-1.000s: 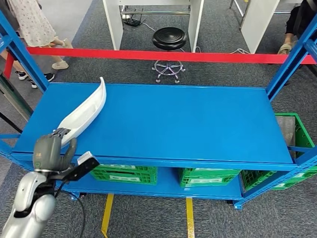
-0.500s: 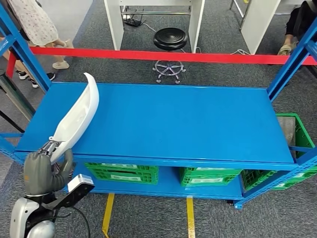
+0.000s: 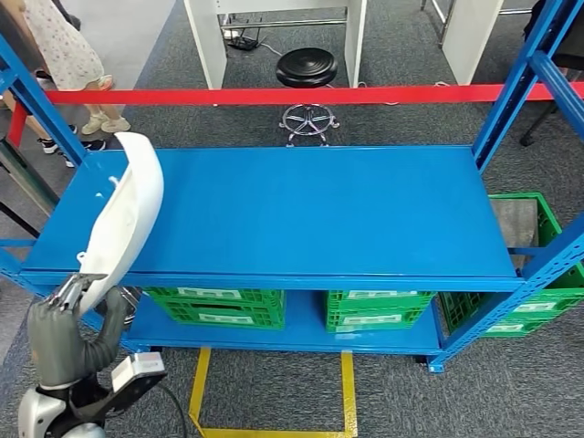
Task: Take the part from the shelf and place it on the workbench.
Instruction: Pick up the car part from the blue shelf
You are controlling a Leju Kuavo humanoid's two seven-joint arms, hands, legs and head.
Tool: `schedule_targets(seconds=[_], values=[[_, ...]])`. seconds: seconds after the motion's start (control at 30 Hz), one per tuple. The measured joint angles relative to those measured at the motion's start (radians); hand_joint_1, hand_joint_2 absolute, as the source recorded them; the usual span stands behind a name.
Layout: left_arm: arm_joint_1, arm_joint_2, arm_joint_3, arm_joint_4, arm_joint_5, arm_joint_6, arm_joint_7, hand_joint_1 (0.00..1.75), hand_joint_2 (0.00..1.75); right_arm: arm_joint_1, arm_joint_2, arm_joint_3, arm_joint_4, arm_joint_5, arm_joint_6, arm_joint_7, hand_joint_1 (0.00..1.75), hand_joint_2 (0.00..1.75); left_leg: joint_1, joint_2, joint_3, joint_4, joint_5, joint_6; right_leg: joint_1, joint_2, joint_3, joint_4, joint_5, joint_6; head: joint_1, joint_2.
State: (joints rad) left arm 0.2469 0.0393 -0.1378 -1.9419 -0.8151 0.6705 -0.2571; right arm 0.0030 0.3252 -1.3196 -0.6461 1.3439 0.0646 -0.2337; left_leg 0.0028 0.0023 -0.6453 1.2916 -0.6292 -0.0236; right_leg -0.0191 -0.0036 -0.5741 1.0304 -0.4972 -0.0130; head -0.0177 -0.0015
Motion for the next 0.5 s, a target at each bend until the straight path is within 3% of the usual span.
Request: schedule_targets(seconds=[0.03,0.13,0.2,0.27,0.3,0.33,0.37,0.43,0.47,0.5], values=[[0.007,-0.004,-0.002,-0.003,0.007,0.008,-0.016,1.75,1.75,0.000,0.001,-0.002,-0.003,0.000,0.002,-0.002,0.00,0.00,-0.001,0.000,0.028,-0.036,0.021,0.005,0.003,0.000,-0.006,0.000,0.005,0.000,0.000,0.000],[0.021,-0.022,-0.005,-0.016,0.027,0.019,-0.065,1.75,1.75,-0.001,0.009,-0.008,-0.012,0.002,0.004,-0.006,0.00,0.00,-0.009,-0.014,0.152,-0.235,0.083,0.036,0.009,0.004,-0.023,-0.001,0.024,0.003,0.002,0.000],[0.030,-0.036,-0.006,-0.025,0.037,0.021,-0.094,1.75,1.75,-0.004,0.015,-0.012,-0.016,0.003,0.004,-0.008,0.00,0.00,-0.017,-0.023,0.185,-0.301,0.089,0.047,0.004,0.010,-0.031,-0.003,0.039,0.013,0.001,0.000],[0.042,-0.055,-0.005,-0.027,0.049,0.023,-0.118,1.75,1.75,-0.004,0.019,-0.018,-0.021,0.004,0.004,-0.009,0.00,0.00,-0.020,-0.015,0.181,-0.315,0.105,0.049,0.000,0.016,-0.036,-0.008,0.053,0.026,0.000,0.000],[0.046,-0.065,-0.005,-0.027,0.054,0.023,-0.126,1.75,1.75,-0.003,0.021,-0.023,-0.024,0.004,0.003,-0.009,0.00,0.00,-0.018,-0.007,0.176,-0.323,0.116,0.051,0.000,0.018,-0.042,-0.004,0.046,0.031,0.000,0.000],[0.049,-0.075,-0.004,-0.027,0.060,0.024,-0.132,1.75,1.75,-0.002,0.022,-0.027,-0.026,0.002,0.002,-0.009,0.00,0.00,-0.015,0.001,0.168,-0.331,0.130,0.054,0.001,0.018,-0.052,0.013,0.022,0.035,0.002,0.000],[0.053,-0.085,-0.003,-0.027,0.066,0.024,-0.136,1.75,1.75,-0.001,0.022,-0.032,-0.029,0.000,0.000,-0.008,0.00,0.00,-0.011,0.009,0.158,-0.337,0.142,0.056,0.001,0.016,-0.067,0.050,-0.020,0.038,0.005,0.000],[0.060,-0.099,-0.001,-0.027,0.079,0.026,-0.139,1.75,1.75,-0.001,0.022,-0.039,-0.034,-0.007,-0.003,-0.008,0.00,0.00,-0.011,0.024,0.131,-0.335,0.160,0.058,0.000,0.013,-0.100,0.165,-0.112,0.045,0.009,0.000],[0.063,-0.104,0.001,-0.026,0.087,0.026,-0.141,1.75,1.75,-0.001,0.022,-0.042,-0.035,-0.011,-0.004,-0.007,0.00,0.00,-0.011,0.033,0.117,-0.332,0.169,0.058,0.000,0.012,-0.108,0.219,-0.133,0.049,0.009,0.000],[0.064,-0.107,0.003,-0.025,0.093,0.026,-0.144,1.75,1.75,-0.001,0.022,-0.045,-0.037,-0.015,-0.006,-0.006,0.00,0.00,-0.011,0.042,0.102,-0.328,0.177,0.057,-0.001,0.011,-0.104,0.249,-0.129,0.054,0.009,0.000]])
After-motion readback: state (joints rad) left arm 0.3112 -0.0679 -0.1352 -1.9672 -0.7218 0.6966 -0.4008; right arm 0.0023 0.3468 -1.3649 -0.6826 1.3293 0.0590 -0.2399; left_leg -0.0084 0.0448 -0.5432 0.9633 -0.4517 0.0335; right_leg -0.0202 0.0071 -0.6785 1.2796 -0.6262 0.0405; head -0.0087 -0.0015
